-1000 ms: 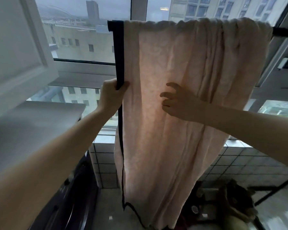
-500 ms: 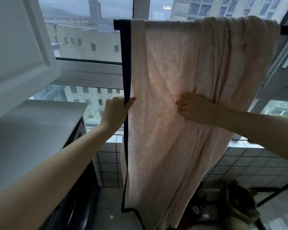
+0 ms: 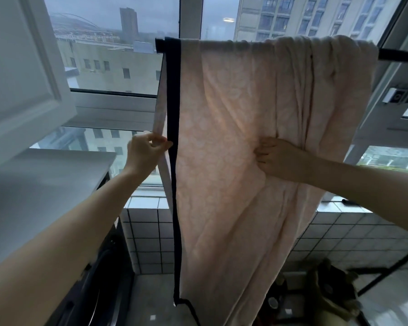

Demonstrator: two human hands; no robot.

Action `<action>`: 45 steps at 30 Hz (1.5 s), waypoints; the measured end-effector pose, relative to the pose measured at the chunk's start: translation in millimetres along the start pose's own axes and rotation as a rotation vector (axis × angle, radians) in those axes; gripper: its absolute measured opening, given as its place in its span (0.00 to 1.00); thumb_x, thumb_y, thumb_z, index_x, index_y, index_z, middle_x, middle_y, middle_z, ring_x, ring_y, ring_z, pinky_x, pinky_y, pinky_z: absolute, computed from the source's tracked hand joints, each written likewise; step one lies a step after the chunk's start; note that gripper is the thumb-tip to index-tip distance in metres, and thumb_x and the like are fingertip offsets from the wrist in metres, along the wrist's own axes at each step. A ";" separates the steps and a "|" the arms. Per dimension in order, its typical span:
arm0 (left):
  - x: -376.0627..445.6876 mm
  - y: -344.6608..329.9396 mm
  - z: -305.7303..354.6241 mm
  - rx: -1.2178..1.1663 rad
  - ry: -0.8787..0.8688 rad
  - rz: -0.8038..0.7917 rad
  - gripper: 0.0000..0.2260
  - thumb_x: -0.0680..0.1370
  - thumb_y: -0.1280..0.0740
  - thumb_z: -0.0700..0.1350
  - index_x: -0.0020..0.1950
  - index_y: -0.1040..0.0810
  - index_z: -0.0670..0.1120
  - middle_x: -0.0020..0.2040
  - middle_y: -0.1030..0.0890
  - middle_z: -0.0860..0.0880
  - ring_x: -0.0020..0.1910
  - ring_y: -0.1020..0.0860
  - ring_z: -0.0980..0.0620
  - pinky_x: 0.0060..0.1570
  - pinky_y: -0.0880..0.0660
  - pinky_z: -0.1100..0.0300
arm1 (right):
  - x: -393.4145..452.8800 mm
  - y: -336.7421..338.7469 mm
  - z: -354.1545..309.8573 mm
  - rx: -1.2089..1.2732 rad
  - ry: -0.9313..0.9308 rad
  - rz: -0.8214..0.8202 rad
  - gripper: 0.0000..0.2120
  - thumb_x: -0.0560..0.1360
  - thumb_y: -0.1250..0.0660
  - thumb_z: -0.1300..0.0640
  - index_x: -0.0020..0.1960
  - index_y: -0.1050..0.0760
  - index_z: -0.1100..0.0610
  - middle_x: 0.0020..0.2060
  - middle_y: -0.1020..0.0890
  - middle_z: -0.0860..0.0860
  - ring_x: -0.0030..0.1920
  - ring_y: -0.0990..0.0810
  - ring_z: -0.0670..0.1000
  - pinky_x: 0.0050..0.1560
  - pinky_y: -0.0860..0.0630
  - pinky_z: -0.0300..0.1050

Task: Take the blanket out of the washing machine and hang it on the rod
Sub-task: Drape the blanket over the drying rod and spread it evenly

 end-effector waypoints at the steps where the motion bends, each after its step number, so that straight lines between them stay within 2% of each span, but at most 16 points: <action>1: -1.4 -2.6 2.3 0.022 -0.013 -0.026 0.10 0.70 0.23 0.46 0.47 0.15 0.42 0.40 0.17 0.46 0.35 0.22 0.51 0.41 0.25 0.58 | -1.6 -9.1 0.0 -0.078 -0.001 -0.027 0.33 0.84 0.60 0.55 0.36 0.19 0.55 0.37 0.17 0.54 0.43 0.18 0.54 0.55 0.22 0.50; 3: -7.5 -13.5 9.1 0.017 -0.040 -0.098 0.11 0.69 0.23 0.47 0.45 0.15 0.42 0.40 0.17 0.47 0.36 0.20 0.49 0.42 0.22 0.56 | 5.5 -2.4 -15.0 -0.269 0.019 -0.090 0.21 0.78 0.47 0.62 0.30 0.25 0.55 0.29 0.23 0.52 0.37 0.21 0.53 0.55 0.29 0.49; 5: -14.3 -15.3 16.0 0.031 -0.081 -0.078 0.09 0.69 0.23 0.46 0.45 0.15 0.41 0.40 0.16 0.46 0.40 0.18 0.45 0.45 0.21 0.52 | 10.8 2.0 -22.1 -0.331 0.035 -0.145 0.17 0.74 0.45 0.63 0.29 0.27 0.55 0.27 0.25 0.51 0.37 0.24 0.53 0.54 0.34 0.48; 9: -15.8 34.3 10.3 0.087 -0.027 0.266 0.11 0.71 0.26 0.46 0.49 0.16 0.40 0.44 0.16 0.43 0.42 0.20 0.47 0.42 0.28 0.61 | 9.7 -16.3 -11.0 -0.386 0.020 -0.225 0.20 0.75 0.48 0.63 0.29 0.25 0.53 0.28 0.23 0.49 0.38 0.25 0.52 0.54 0.36 0.49; 12: -13.1 54.9 11.9 0.171 -0.072 0.348 0.12 0.72 0.26 0.45 0.50 0.17 0.40 0.47 0.18 0.42 0.46 0.21 0.45 0.50 0.29 0.59 | 6.0 -10.3 -17.7 -0.509 0.077 -0.108 0.17 0.75 0.44 0.64 0.30 0.26 0.55 0.27 0.24 0.49 0.37 0.23 0.53 0.54 0.34 0.50; 15: -13.0 56.1 23.3 0.234 -0.179 0.329 0.11 0.70 0.28 0.36 0.53 0.20 0.40 0.49 0.21 0.42 0.47 0.22 0.43 0.54 0.29 0.59 | 4.0 -0.7 -24.2 -0.494 0.103 -0.022 0.14 0.72 0.35 0.65 0.28 0.27 0.56 0.26 0.25 0.50 0.34 0.24 0.54 0.55 0.35 0.50; 18: -14.2 52.4 27.8 0.245 -0.226 0.276 0.14 0.70 0.29 0.34 0.55 0.21 0.40 0.52 0.22 0.41 0.49 0.21 0.42 0.55 0.25 0.53 | 1.5 9.4 -29.4 -0.453 0.110 0.068 0.14 0.72 0.37 0.67 0.29 0.27 0.57 0.25 0.26 0.51 0.33 0.24 0.54 0.55 0.35 0.50; 21: -17.0 22.1 10.5 0.139 -0.121 0.055 0.15 0.70 0.28 0.34 0.54 0.25 0.46 0.48 0.22 0.47 0.44 0.21 0.44 0.45 0.21 0.49 | 1.4 23.3 -39.7 -0.449 0.105 0.163 0.17 0.75 0.44 0.67 0.30 0.28 0.58 0.26 0.26 0.51 0.34 0.25 0.54 0.56 0.33 0.50; 23: -27.0 -6.0 0.0 0.071 -0.100 -0.108 0.11 0.73 0.32 0.35 0.49 0.28 0.49 0.42 0.21 0.49 0.41 0.19 0.42 0.39 0.20 0.43 | 4.2 28.2 -48.0 -0.460 0.114 0.185 0.16 0.76 0.43 0.67 0.32 0.28 0.58 0.28 0.26 0.50 0.35 0.25 0.54 0.57 0.31 0.52; 26: -39.0 -33.9 -9.2 0.026 -0.080 -0.251 0.04 0.76 0.40 0.41 0.48 0.26 0.47 0.40 0.20 0.43 0.41 0.20 0.41 0.42 0.22 0.45 | 14.1 21.0 -50.9 -0.474 0.093 0.090 0.15 0.73 0.42 0.61 0.32 0.23 0.52 0.30 0.22 0.47 0.37 0.22 0.52 0.55 0.30 0.49; 29: -40.1 -38.2 -6.7 -0.098 -0.037 -0.250 0.13 0.75 0.39 0.51 0.48 0.24 0.42 0.44 0.20 0.39 0.43 0.24 0.48 0.46 0.28 0.51 | 18.7 11.6 -47.0 -0.373 0.011 -0.031 0.17 0.70 0.44 0.50 0.31 0.19 0.44 0.32 0.18 0.41 0.38 0.19 0.45 0.49 0.27 0.45; 32: -41.2 -35.7 -2.9 -0.011 -0.091 -0.219 0.06 0.76 0.31 0.44 0.48 0.22 0.41 0.37 0.22 0.49 0.38 0.25 0.49 0.45 0.24 0.54 | 11.3 7.0 -60.2 -0.392 0.065 0.096 0.25 0.80 0.50 0.61 0.32 0.21 0.49 0.30 0.21 0.45 0.36 0.21 0.49 0.60 0.33 0.49; 34: -40.8 -28.3 -0.7 0.126 -0.161 -0.157 0.05 0.75 0.29 0.41 0.45 0.23 0.39 0.32 0.25 0.50 0.33 0.27 0.48 0.38 0.25 0.56 | 7.2 10.9 -67.4 -0.384 0.090 0.142 0.19 0.77 0.45 0.65 0.32 0.25 0.54 0.28 0.23 0.48 0.34 0.23 0.52 0.64 0.36 0.51; 39: -28.8 -18.9 -5.7 0.259 -0.194 -0.177 0.05 0.74 0.28 0.41 0.45 0.20 0.41 0.35 0.21 0.47 0.36 0.22 0.46 0.39 0.24 0.54 | 4.2 10.0 -71.4 -0.301 0.134 0.115 0.15 0.72 0.39 0.63 0.28 0.26 0.54 0.25 0.24 0.48 0.32 0.22 0.51 0.55 0.23 0.48; 42: -28.2 -16.2 5.3 0.073 -0.180 -0.219 0.06 0.74 0.28 0.39 0.48 0.18 0.50 0.44 0.20 0.52 0.45 0.21 0.51 0.47 0.23 0.60 | 10.8 16.6 -73.2 -0.279 0.156 0.125 0.13 0.72 0.38 0.57 0.31 0.22 0.50 0.32 0.19 0.46 0.40 0.19 0.49 0.56 0.24 0.45; 45: -15.5 0.1 29.0 -0.079 -0.186 -0.090 0.07 0.74 0.29 0.39 0.49 0.19 0.48 0.49 0.18 0.50 0.47 0.19 0.49 0.47 0.23 0.59 | 11.7 30.0 -79.7 -0.283 0.174 0.236 0.19 0.79 0.45 0.65 0.38 0.20 0.55 0.39 0.16 0.51 0.50 0.18 0.54 0.61 0.26 0.51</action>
Point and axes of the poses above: each hand's wrist, its own x-axis towards the middle knuckle, its own y-axis out of the back of the hand, z = x × y, the point moved 10 cm from there along x, towards the middle knuckle
